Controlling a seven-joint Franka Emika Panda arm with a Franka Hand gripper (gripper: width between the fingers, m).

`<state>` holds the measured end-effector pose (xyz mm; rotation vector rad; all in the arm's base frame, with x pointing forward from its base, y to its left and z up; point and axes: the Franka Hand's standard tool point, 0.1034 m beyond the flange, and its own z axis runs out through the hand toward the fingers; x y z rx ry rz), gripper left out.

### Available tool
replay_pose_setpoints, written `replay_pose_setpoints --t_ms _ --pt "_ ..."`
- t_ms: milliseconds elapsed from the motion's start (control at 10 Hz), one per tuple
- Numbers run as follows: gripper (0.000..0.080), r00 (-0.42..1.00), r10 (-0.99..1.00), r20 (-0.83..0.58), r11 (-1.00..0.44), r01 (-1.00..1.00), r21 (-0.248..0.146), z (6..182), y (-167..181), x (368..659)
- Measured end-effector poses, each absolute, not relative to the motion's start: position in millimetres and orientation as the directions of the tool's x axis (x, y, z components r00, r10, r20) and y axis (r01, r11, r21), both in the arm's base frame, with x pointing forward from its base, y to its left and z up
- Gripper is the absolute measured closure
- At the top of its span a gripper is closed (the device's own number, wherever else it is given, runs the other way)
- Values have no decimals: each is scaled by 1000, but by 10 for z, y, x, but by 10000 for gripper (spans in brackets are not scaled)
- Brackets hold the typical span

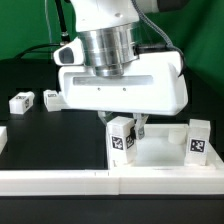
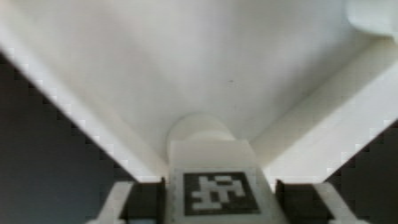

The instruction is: Assemble square table

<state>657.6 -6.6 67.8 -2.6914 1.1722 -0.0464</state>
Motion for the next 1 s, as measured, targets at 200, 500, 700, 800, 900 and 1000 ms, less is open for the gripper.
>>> replay_pose_setpoints --t_ms 200,500,700,800,900,1000 --pt "509 343 -927 -148 -320 -934 -160 684 4 6599" --pt "509 97 -969 -227 -65 -987 -144 656 9 6624" --pt "448 143 -965 -221 -110 -982 -154 656 17 6624" --pt "267 146 -964 -220 -114 -981 -154 655 16 6623" --pt "186 370 -912 -176 -334 -921 -201 652 -43 6617" --pt "186 574 -807 -136 -539 -812 -226 671 -99 6616"
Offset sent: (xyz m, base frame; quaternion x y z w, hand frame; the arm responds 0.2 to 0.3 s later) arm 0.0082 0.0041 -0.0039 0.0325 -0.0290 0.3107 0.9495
